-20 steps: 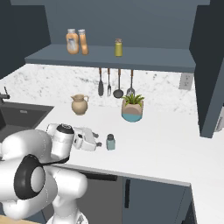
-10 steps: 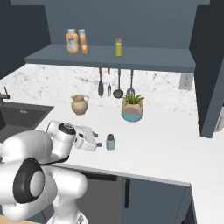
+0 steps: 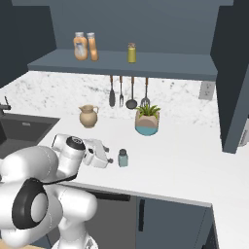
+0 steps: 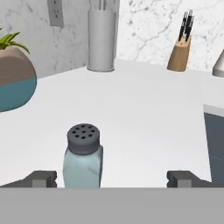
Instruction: Put the shaker and condiment bottle from the counter next to their counterparts in the cabinet.
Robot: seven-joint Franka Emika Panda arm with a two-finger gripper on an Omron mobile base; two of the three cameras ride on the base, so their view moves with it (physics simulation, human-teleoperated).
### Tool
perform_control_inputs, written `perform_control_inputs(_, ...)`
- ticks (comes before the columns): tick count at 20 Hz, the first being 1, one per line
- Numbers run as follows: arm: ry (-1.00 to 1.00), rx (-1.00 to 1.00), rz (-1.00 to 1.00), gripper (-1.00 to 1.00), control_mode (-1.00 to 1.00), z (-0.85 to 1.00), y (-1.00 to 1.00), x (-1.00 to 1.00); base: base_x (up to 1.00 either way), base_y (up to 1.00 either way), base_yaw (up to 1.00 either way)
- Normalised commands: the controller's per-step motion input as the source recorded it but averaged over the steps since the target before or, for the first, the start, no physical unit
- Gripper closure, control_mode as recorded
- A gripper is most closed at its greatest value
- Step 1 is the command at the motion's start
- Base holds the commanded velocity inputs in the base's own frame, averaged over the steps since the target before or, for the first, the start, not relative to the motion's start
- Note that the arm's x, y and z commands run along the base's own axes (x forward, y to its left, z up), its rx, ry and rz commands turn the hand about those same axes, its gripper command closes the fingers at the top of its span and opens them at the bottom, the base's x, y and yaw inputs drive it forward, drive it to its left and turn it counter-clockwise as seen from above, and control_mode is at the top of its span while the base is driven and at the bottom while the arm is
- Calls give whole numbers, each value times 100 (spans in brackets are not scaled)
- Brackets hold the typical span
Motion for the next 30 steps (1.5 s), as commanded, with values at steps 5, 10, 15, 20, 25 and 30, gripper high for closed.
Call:
perform_control_inputs(5, -3, 0, 0, -100, -100, -14, 4, 0, 0, 0, 0)
perform_control_inputs(10, -2, 0, 0, -100, -100, -1, 0, 1, 0, 0, 0)
perform_control_inputs(15, -2, 0, 0, -100, -100, -10, 1, 7, 0, 0, 0)
perform_control_inputs(20, -1, 0, 0, -100, -100, -10, 1, 2, 0, 0, 0)
perform_control_inputs(25, 0, 0, 0, -100, -100, 0, 0, 2, 0, 0, 0)
perform_control_inputs(30, 0, 0, 0, -100, -100, 0, 1, 5, 0, 0, 0)
